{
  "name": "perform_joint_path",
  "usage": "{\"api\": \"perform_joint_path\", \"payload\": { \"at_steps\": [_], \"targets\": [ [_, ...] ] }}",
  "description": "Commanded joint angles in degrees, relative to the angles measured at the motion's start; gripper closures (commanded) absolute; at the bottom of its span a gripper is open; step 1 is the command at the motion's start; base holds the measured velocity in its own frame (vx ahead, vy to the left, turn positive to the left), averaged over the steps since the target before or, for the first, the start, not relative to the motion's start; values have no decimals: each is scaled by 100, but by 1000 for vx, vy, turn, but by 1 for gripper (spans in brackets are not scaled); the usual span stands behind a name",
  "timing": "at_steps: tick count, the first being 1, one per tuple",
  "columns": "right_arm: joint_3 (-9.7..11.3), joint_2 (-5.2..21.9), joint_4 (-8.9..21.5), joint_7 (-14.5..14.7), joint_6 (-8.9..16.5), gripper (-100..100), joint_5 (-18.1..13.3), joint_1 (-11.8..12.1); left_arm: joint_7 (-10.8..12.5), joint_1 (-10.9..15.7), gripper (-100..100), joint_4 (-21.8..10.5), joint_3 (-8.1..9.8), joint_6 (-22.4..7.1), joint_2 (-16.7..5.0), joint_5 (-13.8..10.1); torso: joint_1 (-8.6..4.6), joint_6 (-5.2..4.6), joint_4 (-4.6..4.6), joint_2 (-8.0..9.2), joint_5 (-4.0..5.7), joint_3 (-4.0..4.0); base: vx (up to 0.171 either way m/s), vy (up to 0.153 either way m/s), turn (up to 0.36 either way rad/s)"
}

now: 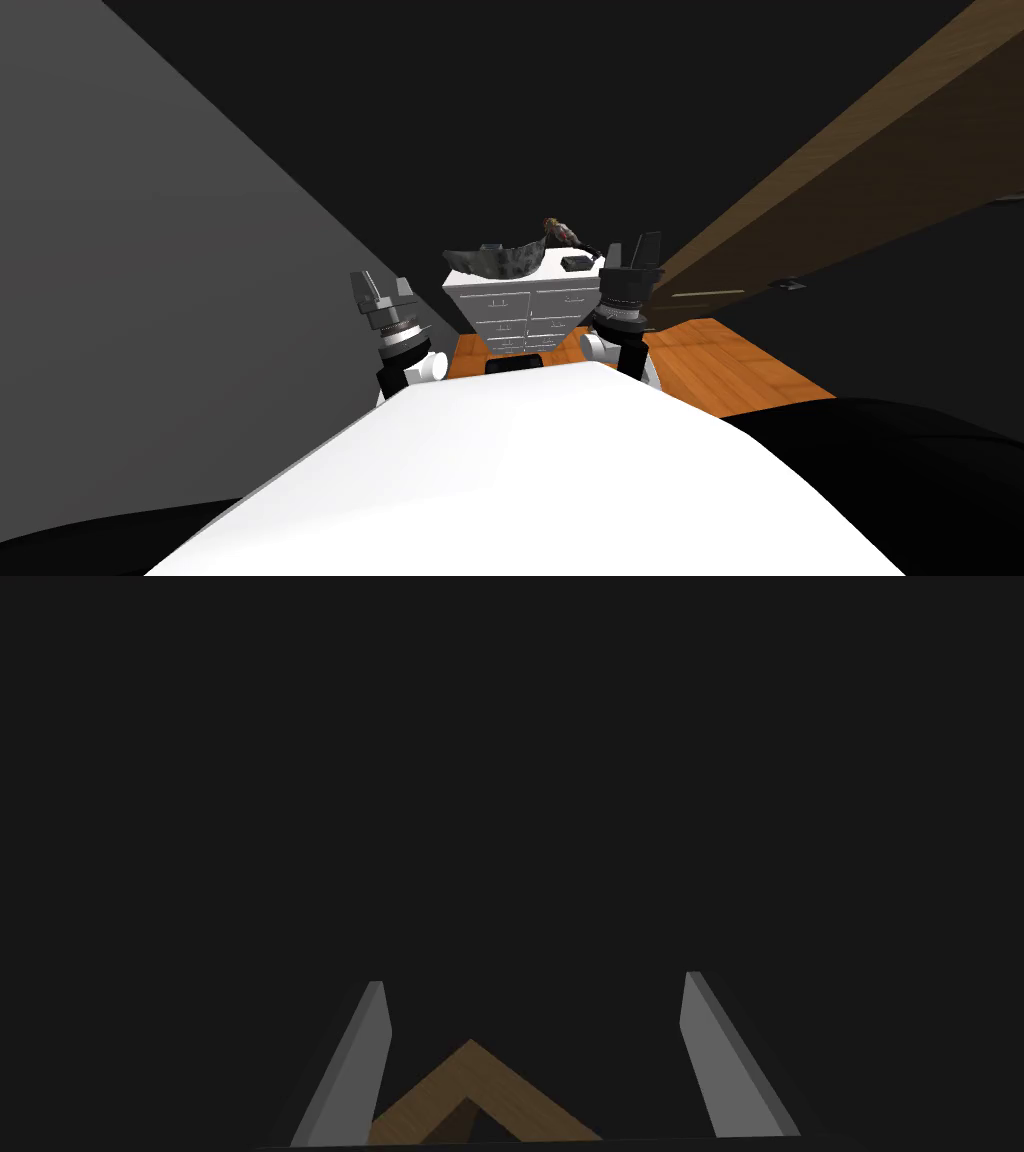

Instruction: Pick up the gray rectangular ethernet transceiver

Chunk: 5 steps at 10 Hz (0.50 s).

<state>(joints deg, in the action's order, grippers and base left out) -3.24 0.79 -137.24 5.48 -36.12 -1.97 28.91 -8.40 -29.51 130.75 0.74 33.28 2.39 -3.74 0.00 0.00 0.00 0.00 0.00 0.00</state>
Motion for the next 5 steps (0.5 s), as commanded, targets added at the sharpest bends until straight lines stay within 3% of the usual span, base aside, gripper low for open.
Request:
{"api": "perform_joint_path", "payload": {
  "at_steps": [1,5],
  "targets": [
    [-43,196,43,-22,-47,-100,-26,-12,0,0,0,0,0,0,0,0,0,0,0,0,0,0,-17,2,38],
    [-207,834,219,-109,-227,-100,-132,-50,0,0,0,0,0,0,0,0,-4,0,-4,18,1,-11,-45,-4,52]
  ]
}}
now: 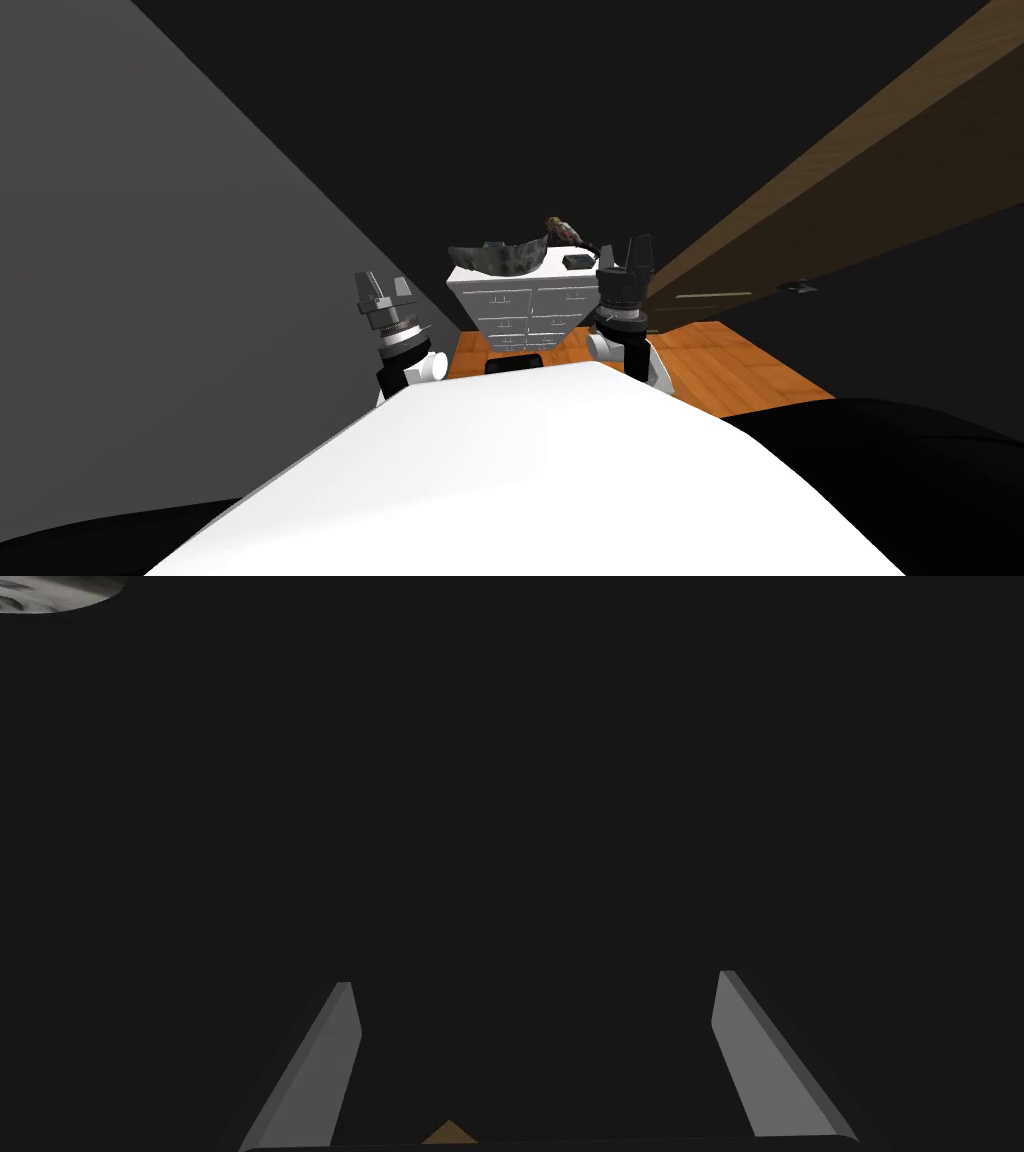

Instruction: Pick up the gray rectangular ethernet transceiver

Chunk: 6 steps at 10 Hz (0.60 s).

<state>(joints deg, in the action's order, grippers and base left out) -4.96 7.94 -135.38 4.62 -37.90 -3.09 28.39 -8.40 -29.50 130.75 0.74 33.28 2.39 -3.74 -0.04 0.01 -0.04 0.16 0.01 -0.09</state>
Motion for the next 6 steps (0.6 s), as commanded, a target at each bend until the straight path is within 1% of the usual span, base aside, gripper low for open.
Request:
{"api": "perform_joint_path", "payload": {
  "at_steps": [1,2,3,4,5,6],
  "targets": [
    [-35,158,33,-23,-49,-100,-20,2,0,0,0,0,0,0,0,0,0,0,0,0,0,0,-28,0,25],
    [-112,391,120,-63,-133,-100,-72,-14,0,0,0,0,0,0,0,0,1,-1,1,-3,0,2,-41,-2,57],
    [-112,465,120,-63,-133,-100,-72,-14,0,0,0,0,0,0,0,0,0,0,0,-1,0,1,-39,-1,36],
    [-200,686,220,-109,-227,-100,-132,-31,0,0,0,0,0,0,0,0,1,-1,0,-1,0,0,-46,5,58],
    [-200,806,220,-109,-227,-100,-132,-31,0,0,0,0,0,0,0,0,2,0,0,1,0,-1,-39,0,43],
    [-297,1003,333,-159,-331,-100,-199,-48,0,0,0,0,0,0,0,0,1,-1,0,-1,0,0,-36,-9,95]
  ]
}}
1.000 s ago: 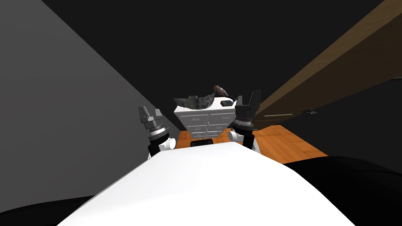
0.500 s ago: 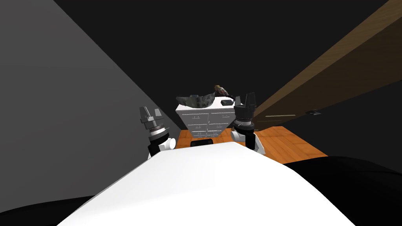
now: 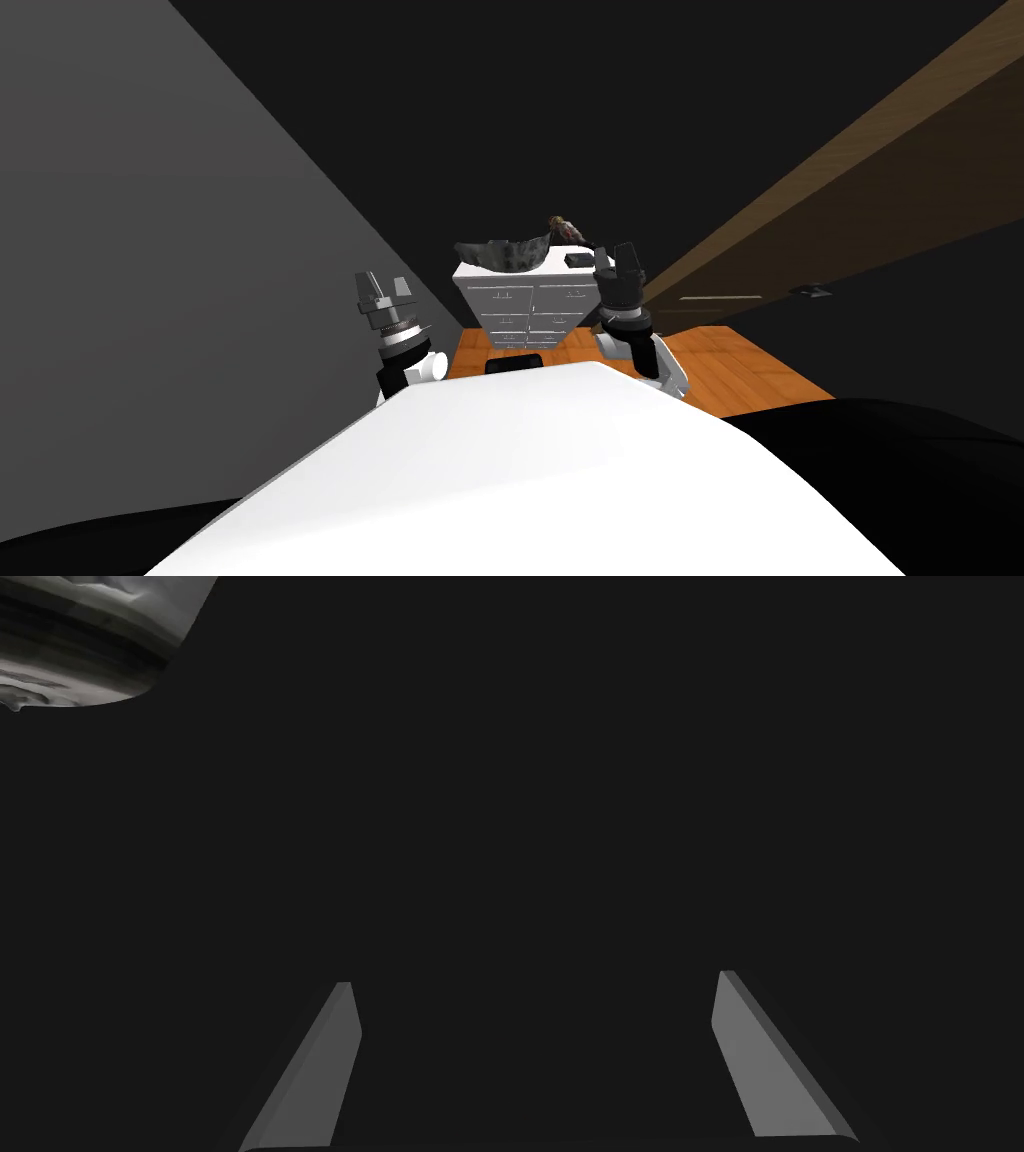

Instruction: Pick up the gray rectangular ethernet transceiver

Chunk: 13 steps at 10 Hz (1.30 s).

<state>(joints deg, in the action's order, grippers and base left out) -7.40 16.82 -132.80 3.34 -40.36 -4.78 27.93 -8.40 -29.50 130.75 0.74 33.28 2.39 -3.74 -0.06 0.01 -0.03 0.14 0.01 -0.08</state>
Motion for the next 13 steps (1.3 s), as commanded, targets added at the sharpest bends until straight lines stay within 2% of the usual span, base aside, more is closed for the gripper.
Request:
{"api": "perform_joint_path", "payload": {
  "at_steps": [1,4,6,7,8,9,10,11,12,13],
  "targets": [
    [-53,286,76,-31,-84,-100,-30,-2,0,0,0,0,0,0,0,0,0,0,0,0,0,0,-40,-7,37],
    [-269,818,341,-143,-315,-100,-188,-31,0,0,0,0,0,0,0,0,4,-2,-1,4,-1,-3,-49,2,64],
    [-269,1108,341,-143,-315,-100,-188,-31,0,0,0,0,0,0,0,0,1,-2,-1,1,0,-1,-30,-4,23],
    [-386,1313,493,-205,-441,-100,-279,-42,0,-1,0,0,0,0,0,0,2,-2,1,-5,0,2,-31,6,94],
    [-386,1485,493,-205,-441,-100,-279,-42,0,0,0,0,0,0,0,0,4,0,1,-3,-1,2,-35,3,42],
    [-386,1547,493,-205,-441,-100,-279,-42,0,-1,0,0,0,0,0,0,4,-2,0,-3,-1,1,-16,-3,-10],
    [-508,1773,656,-269,-572,-100,-376,-49,0,-1,0,0,0,0,0,0,3,-2,1,-7,0,4,-32,-4,103],
    [-508,1932,656,-269,-572,-100,-376,-49,0,0,0,0,0,0,0,0,2,0,1,-4,0,3,-34,-6,47],
    [-508,2002,656,-269,-572,-100,-376,-49,0,-1,0,0,0,0,0,0,1,-2,0,-3,0,2,-18,-1,-18],
    [-634,2221,831,-336,-708,-100,-481,-51,0,-1,0,0,0,0,0,0,3,-3,1,-7,0,3,-31,8,86]
  ]
}}
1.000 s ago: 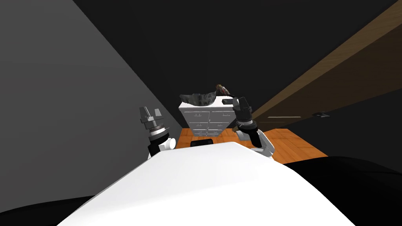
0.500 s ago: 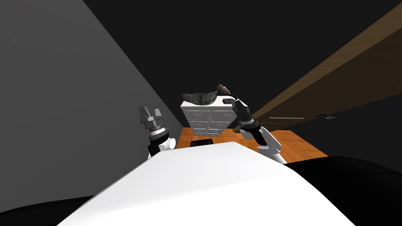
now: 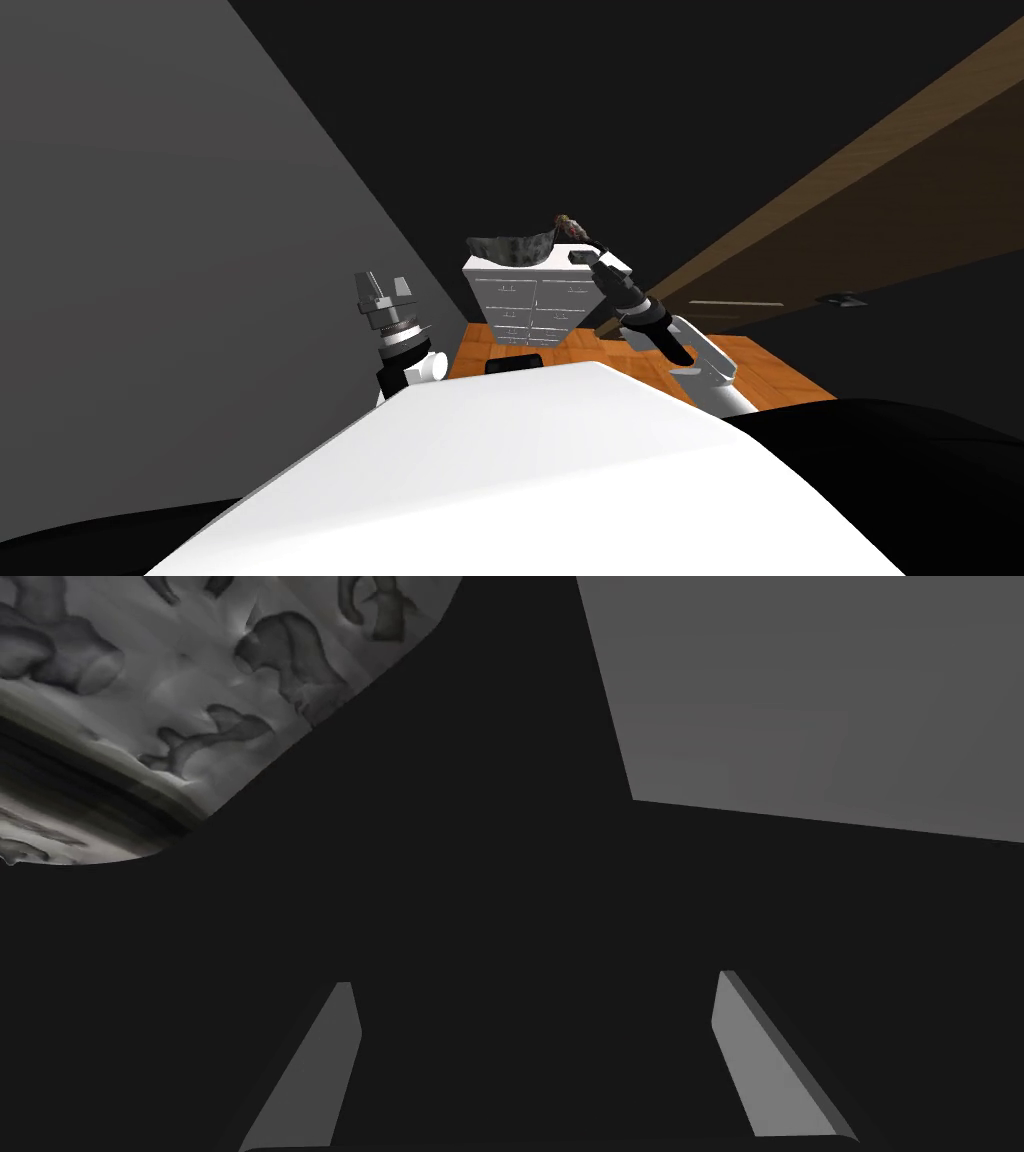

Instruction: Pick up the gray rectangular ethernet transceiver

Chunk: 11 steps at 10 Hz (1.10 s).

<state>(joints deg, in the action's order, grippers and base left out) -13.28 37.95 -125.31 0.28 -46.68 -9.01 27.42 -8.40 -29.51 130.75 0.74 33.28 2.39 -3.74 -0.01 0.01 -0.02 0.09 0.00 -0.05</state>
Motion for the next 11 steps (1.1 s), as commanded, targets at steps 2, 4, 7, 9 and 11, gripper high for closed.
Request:
{"api": "perform_joint_path", "payload": {
  "at_steps": [2,4,7,9,11],
  "targets": [
    [-46,357,82,-31,-76,-100,-58,-1,0,0,0,0,0,0,0,0,-1,-1,-1,1,0,-1,-28,-1,25],
    [-175,761,266,-99,-216,-100,-169,3,0,0,0,0,0,0,0,0,-1,0,0,0,0,0,-32,1,67],
    [-307,1219,459,-170,-358,-100,-285,11,0,0,0,0,0,0,0,0,-1,0,0,0,0,0,-26,0,42],
    [-439,1529,660,-241,-504,-100,-408,26,0,-1,0,0,0,0,0,0,-1,-3,0,-4,1,2,-21,1,39],
    [-439,1809,660,-241,-504,-100,-408,26,0,-1,0,0,0,0,0,0,0,-3,0,-1,0,0,-22,0,17]
  ]
}}
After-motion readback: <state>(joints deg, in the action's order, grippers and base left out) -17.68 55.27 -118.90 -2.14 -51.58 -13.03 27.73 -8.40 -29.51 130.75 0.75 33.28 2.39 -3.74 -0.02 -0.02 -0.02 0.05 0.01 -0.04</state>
